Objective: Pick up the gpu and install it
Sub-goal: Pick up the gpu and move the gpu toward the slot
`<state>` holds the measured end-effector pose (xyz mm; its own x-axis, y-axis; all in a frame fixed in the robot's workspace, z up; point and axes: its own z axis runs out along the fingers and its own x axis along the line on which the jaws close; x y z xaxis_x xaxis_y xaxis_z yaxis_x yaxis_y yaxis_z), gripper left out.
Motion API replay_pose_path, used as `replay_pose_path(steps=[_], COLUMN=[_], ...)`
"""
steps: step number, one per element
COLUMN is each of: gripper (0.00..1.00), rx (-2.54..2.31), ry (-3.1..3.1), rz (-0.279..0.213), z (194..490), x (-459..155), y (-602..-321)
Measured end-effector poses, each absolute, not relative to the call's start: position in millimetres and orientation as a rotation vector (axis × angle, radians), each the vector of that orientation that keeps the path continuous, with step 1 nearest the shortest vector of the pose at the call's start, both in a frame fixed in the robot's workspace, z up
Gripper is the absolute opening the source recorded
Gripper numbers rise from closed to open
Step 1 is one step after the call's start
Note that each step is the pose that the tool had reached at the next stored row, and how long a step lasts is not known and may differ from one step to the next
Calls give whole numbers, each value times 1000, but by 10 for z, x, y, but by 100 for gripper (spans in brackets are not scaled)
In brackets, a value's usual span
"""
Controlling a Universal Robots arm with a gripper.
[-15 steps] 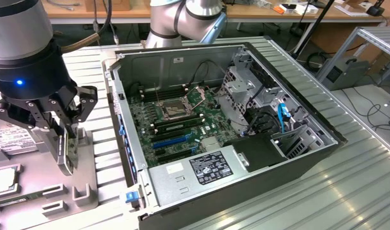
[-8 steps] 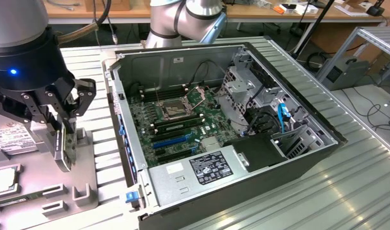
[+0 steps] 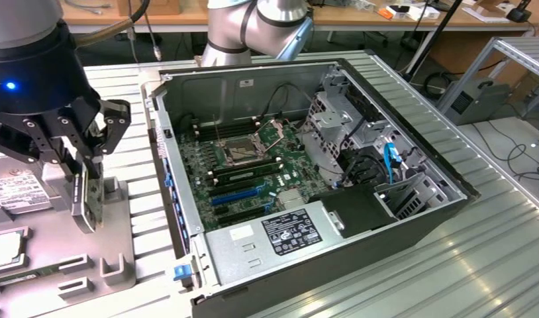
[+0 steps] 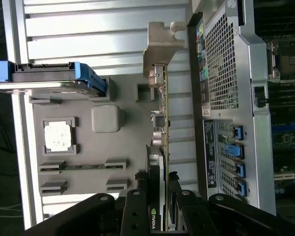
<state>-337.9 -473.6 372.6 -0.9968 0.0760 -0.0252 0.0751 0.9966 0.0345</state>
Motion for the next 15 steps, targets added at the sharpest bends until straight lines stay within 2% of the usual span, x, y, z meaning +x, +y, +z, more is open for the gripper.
replay_pose_path(steps=[15], gripper=[27], rx=[118], ry=[3112], rz=[52], z=[3971], x=[-3379], y=[-4736])
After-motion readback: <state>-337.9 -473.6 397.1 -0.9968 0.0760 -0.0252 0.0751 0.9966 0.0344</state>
